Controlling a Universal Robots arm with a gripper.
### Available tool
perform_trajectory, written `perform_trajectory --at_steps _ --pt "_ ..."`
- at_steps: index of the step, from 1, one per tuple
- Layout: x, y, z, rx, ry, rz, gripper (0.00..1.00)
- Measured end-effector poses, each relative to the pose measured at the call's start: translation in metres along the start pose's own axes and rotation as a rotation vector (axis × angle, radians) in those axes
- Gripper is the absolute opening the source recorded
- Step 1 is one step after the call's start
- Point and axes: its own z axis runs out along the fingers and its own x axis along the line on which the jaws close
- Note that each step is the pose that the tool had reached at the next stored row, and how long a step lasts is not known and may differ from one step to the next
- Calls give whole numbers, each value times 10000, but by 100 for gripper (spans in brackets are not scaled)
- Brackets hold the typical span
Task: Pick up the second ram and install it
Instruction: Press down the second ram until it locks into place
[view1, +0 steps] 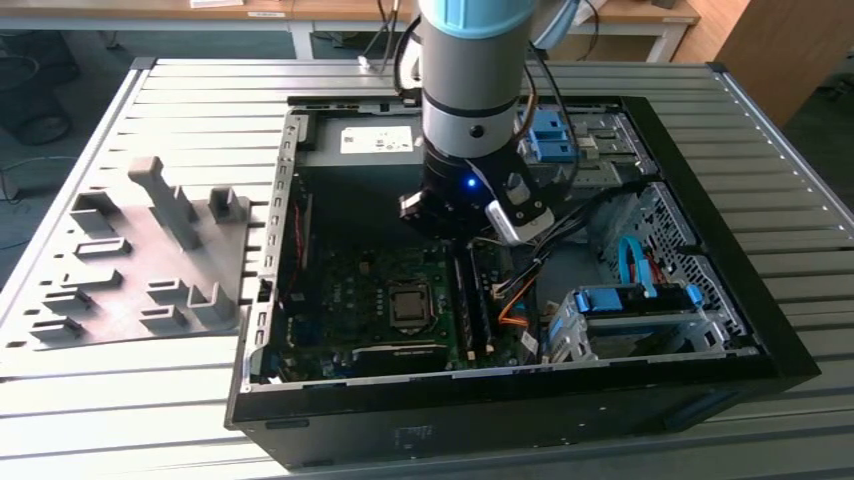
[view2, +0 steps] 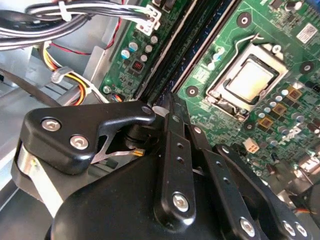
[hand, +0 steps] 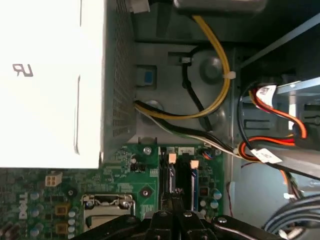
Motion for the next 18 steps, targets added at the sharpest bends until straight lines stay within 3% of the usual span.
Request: perform_trajectory --at_steps 6,12,14,18 --pt "9 -1 99 10 4 -2 10" --pt "10 0 126 5 2 -2 10" --pt "9 2 115 -7 -8 -1 10" --pt "2 5 -10 -1 -5 -1 10"
